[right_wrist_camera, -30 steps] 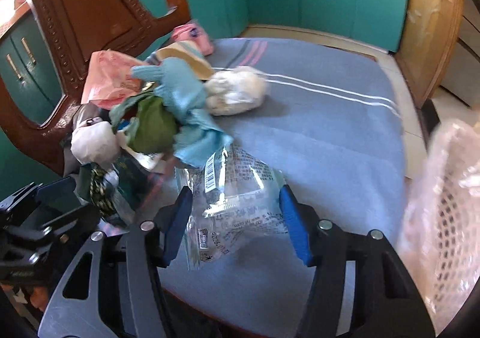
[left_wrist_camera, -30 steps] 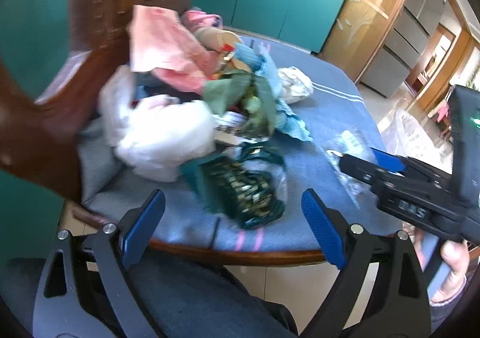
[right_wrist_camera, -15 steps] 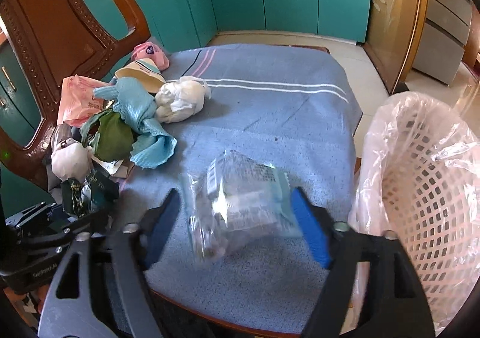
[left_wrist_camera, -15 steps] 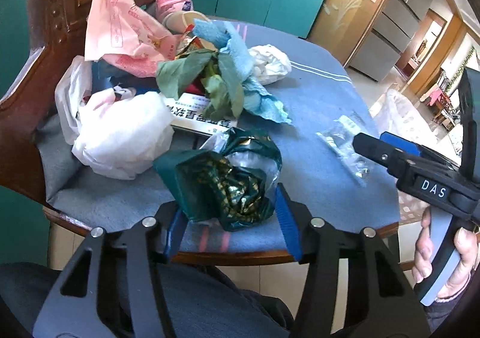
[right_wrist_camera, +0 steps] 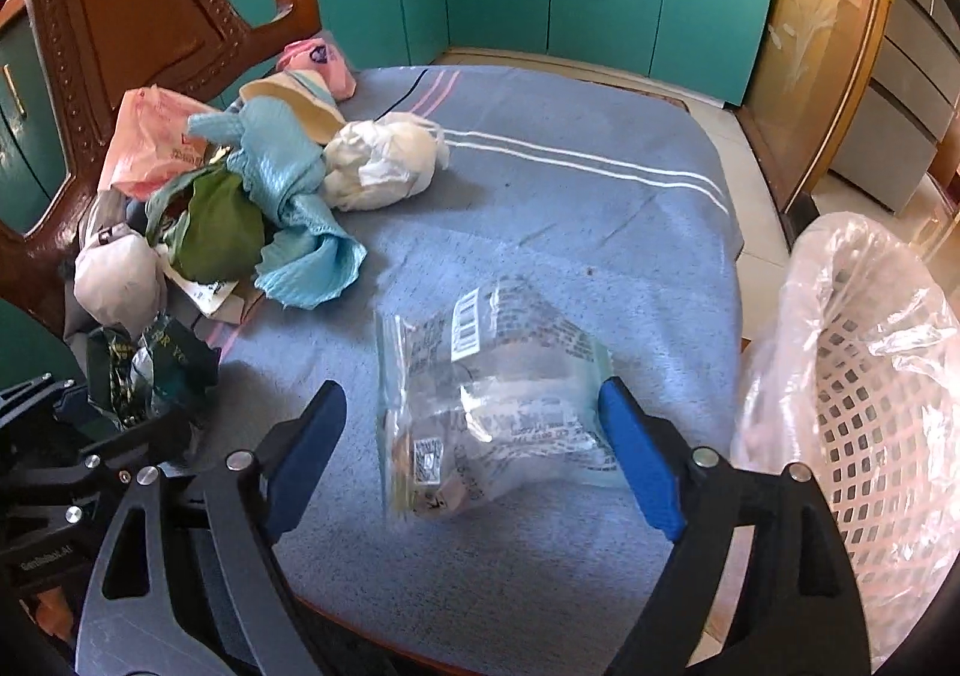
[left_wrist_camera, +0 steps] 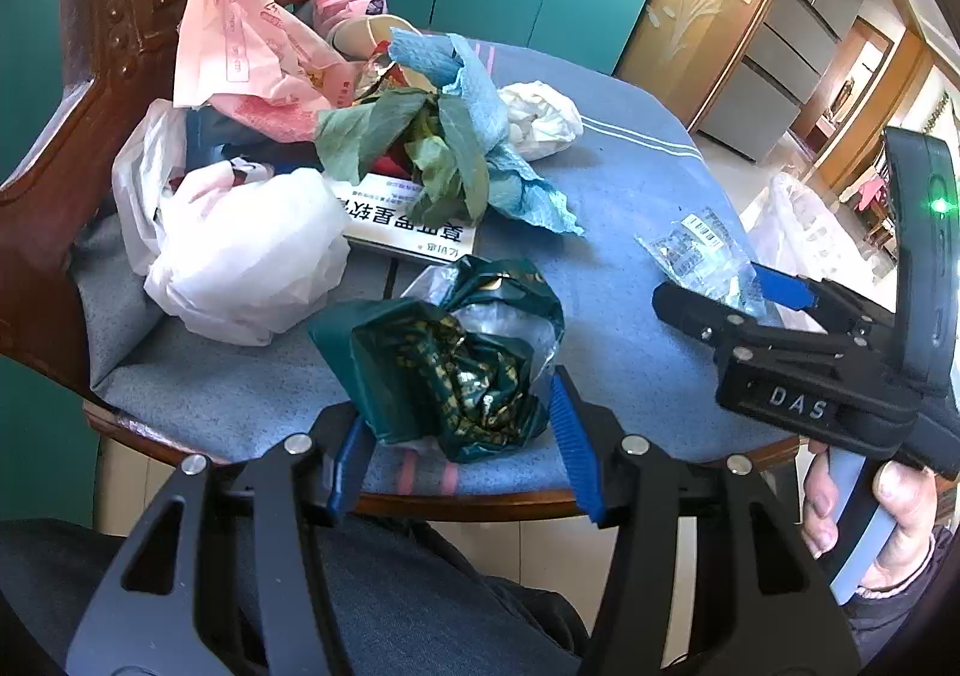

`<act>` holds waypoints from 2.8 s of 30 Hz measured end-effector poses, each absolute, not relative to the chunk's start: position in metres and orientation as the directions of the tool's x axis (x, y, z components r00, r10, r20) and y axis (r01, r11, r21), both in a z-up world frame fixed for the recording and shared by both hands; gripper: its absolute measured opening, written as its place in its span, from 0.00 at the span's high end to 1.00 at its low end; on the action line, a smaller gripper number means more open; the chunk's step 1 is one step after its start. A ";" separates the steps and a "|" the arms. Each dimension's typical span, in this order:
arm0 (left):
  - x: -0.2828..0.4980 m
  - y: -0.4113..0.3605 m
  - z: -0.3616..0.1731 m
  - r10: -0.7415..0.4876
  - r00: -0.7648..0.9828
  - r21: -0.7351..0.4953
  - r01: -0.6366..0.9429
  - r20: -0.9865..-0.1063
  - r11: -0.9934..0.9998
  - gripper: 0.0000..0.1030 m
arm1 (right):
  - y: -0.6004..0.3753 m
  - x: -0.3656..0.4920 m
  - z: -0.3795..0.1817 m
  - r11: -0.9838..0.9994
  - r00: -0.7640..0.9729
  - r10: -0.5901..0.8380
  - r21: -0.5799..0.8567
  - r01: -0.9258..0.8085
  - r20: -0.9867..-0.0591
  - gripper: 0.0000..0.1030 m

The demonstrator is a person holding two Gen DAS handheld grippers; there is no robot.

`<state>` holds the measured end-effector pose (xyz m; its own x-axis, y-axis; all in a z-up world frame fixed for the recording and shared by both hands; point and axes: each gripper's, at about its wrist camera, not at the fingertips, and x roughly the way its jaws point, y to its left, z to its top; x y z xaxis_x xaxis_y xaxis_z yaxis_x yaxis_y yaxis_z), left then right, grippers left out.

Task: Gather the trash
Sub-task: 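Carry both items to the basket and open both grippers to drop them, then move the left gripper back to the chair and grasp the white plastic bags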

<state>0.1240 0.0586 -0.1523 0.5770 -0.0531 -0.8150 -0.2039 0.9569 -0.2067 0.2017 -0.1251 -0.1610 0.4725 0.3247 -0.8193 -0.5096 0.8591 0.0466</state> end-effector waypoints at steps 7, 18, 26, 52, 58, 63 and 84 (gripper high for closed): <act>0.117 0.062 -0.147 -0.055 0.601 -0.220 -0.205 -0.798 0.954 0.50 | -0.122 0.197 -0.159 0.842 0.477 0.340 0.037 -0.538 -0.811 0.32; 0.100 0.066 -0.130 -0.038 0.668 -0.232 -0.204 -0.743 0.951 0.51 | -0.128 0.193 -0.142 0.848 0.500 0.379 0.076 -0.525 -0.779 0.35; 0.090 0.066 -0.116 -0.031 0.704 -0.242 -0.202 -0.709 0.949 0.51 | -0.137 0.187 -0.130 0.848 0.523 0.395 0.081 -0.524 -0.755 0.35; 0.132 -0.040 -0.054 -0.269 0.734 -0.286 0.105 -0.623 0.952 0.51 | -0.345 0.169 -0.053 0.967 0.781 0.253 0.185 -0.178 -0.571 0.35; 0.182 -0.103 -0.066 -0.411 0.636 -0.329 0.251 -0.653 0.911 0.51 | -0.396 0.157 -0.064 0.982 0.787 0.149 0.181 -0.048 -0.599 0.35; 0.206 -0.152 -0.080 -0.461 0.573 -0.308 0.348 -0.678 0.886 0.51 | -0.414 0.159 -0.073 0.982 0.778 0.111 0.190 0.010 -0.619 0.35; 0.125 0.030 -0.079 0.257 0.729 0.015 -0.321 -0.634 0.947 0.19 | -0.332 0.200 -0.099 0.979 0.687 0.202 0.167 -0.119 -0.698 0.14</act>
